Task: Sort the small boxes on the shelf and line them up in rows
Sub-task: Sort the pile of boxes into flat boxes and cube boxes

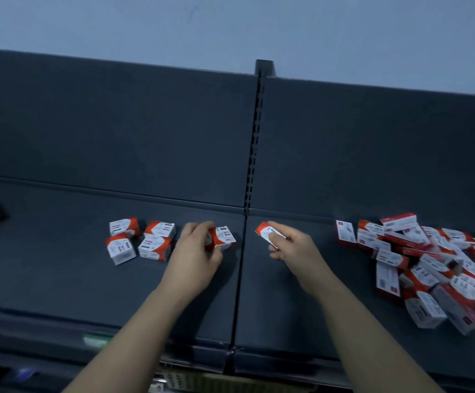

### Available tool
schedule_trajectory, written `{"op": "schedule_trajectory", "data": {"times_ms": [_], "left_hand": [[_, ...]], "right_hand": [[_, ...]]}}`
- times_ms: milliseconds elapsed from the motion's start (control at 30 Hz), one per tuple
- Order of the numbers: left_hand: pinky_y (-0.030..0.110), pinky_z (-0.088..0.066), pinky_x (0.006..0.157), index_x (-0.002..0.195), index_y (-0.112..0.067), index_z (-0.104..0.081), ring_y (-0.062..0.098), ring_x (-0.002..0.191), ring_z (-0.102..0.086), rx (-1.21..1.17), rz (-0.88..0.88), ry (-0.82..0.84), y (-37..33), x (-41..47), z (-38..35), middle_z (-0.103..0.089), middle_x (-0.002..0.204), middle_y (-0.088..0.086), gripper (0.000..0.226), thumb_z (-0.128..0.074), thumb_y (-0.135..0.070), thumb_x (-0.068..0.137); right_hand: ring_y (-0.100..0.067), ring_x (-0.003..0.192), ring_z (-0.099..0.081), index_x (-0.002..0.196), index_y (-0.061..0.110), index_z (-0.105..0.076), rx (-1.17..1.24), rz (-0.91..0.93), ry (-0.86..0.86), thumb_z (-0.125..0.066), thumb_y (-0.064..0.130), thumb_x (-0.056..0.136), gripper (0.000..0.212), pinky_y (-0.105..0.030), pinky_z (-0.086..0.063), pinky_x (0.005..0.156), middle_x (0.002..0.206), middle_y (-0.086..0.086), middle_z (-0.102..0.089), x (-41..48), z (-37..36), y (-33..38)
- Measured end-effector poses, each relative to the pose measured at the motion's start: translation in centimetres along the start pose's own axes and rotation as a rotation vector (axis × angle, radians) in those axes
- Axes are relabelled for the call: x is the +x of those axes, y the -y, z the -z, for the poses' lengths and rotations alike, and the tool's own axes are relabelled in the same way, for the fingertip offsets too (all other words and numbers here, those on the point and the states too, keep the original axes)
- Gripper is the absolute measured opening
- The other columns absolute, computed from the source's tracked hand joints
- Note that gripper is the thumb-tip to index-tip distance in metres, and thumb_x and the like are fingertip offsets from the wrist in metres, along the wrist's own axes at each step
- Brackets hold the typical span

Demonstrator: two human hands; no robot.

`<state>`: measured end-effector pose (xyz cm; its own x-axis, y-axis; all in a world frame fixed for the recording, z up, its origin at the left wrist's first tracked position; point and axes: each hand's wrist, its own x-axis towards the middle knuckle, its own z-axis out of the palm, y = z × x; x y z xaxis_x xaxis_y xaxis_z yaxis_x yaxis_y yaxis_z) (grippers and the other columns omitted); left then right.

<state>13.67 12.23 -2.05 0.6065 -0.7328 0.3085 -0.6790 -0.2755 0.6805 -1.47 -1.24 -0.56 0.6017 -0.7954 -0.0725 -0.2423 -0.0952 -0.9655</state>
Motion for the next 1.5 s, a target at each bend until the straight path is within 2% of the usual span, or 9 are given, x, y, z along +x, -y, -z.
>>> {"op": "schedule_trajectory", "data": {"times_ms": [100,233,367,533,700,900,1100,1267,1500], "left_hand": [[0.017,-0.041,0.085,0.126,-0.017,-0.055,0.006,0.092,-0.049,-0.010,0.041,-0.039,2.6,-1.1,3.5,-0.050,0.113,-0.004,0.044,-0.068,-0.019,0.085],[0.017,-0.041,0.078,0.124,-0.019,-0.058,0.011,0.093,-0.052,0.026,0.100,-0.084,6.0,-2.5,7.6,-0.053,0.112,-0.004,0.045,-0.071,-0.025,0.082],[0.027,-0.046,0.088,0.124,-0.019,-0.058,0.016,0.098,-0.056,0.045,0.132,-0.059,8.8,-3.6,10.4,-0.053,0.118,-0.003,0.046,-0.072,-0.027,0.081],[0.019,-0.040,0.077,0.124,-0.022,-0.057,0.008,0.090,-0.053,0.124,0.097,-0.007,11.2,-4.6,11.9,-0.051,0.106,-0.011,0.048,-0.071,-0.040,0.081],[0.027,-0.046,0.086,0.125,-0.024,-0.056,0.013,0.104,-0.052,0.166,0.085,0.039,13.2,-4.4,12.4,-0.059,0.117,-0.007,0.048,-0.070,-0.038,0.082],[0.030,-0.046,0.090,0.126,-0.018,-0.055,0.018,0.107,-0.053,0.162,0.101,0.083,14.2,-3.7,12.2,-0.059,0.118,0.000,0.046,-0.069,-0.028,0.083],[0.030,-0.045,0.089,0.127,-0.018,-0.052,0.020,0.109,-0.052,0.185,0.129,0.062,13.9,-3.4,11.9,-0.054,0.122,0.001,0.045,-0.067,-0.026,0.085],[0.032,-0.042,0.087,0.124,-0.014,-0.057,0.024,0.106,-0.050,0.239,-0.015,-0.030,10.8,-2.5,11.9,-0.057,0.121,0.003,0.041,-0.064,-0.024,0.084],[0.036,-0.041,0.097,0.124,-0.009,-0.059,0.028,0.111,-0.052,0.204,-0.241,0.054,4.3,-1.3,7.2,-0.061,0.121,0.008,0.043,-0.064,-0.024,0.085]], "right_hand": [[-0.013,0.090,-0.061,0.127,0.015,-0.059,-0.004,-0.061,0.077,-0.064,0.018,0.087,0.040,-0.035,-0.050,0.096,0.105,0.003,-0.065,-0.5,-3.4,0.8],[-0.016,0.104,-0.062,0.124,0.017,-0.061,-0.092,-0.068,0.198,-0.075,0.017,0.080,0.047,-0.020,-0.046,0.091,0.113,-0.004,-0.064,-0.8,-8.0,1.6],[-0.014,0.098,-0.066,0.121,0.014,-0.062,-0.109,-0.101,0.257,-0.078,0.006,0.073,0.051,-0.023,-0.050,0.092,0.108,-0.003,-0.067,-1.2,-11.5,2.2],[-0.018,0.068,-0.058,0.103,-0.008,-0.064,-0.056,-0.129,0.249,-0.068,0.013,0.085,0.028,-0.027,-0.049,0.071,0.081,-0.009,-0.064,-1.6,-14.7,2.4],[-0.012,0.057,-0.060,0.094,0.008,-0.064,-0.300,-0.063,0.111,-0.056,0.032,0.093,0.026,-0.029,-0.052,0.058,0.071,-0.004,-0.066,-2.2,-16.8,2.3],[-0.008,0.046,-0.057,0.098,0.008,-0.062,-0.352,-0.048,-0.036,-0.052,0.031,0.094,0.025,-0.016,-0.043,0.043,0.070,-0.003,-0.065,-2.6,-18.5,1.7],[-0.028,0.075,-0.066,0.104,0.001,-0.060,-0.421,0.009,-0.050,-0.058,0.032,0.090,0.034,-0.041,-0.053,0.069,0.085,-0.012,-0.068,-2.5,-19.3,1.5],[-0.011,0.093,-0.054,0.123,0.013,-0.056,-0.601,0.100,-0.121,-0.052,0.035,0.094,0.037,-0.027,-0.044,0.083,0.109,-0.001,-0.058,-3.1,-16.7,1.6],[-0.018,0.121,-0.048,0.131,0.013,-0.053,-0.777,0.182,-0.323,-0.051,0.033,0.095,0.041,-0.028,-0.038,0.100,0.131,-0.004,-0.055,-7.1,-8.2,0.4]]}}
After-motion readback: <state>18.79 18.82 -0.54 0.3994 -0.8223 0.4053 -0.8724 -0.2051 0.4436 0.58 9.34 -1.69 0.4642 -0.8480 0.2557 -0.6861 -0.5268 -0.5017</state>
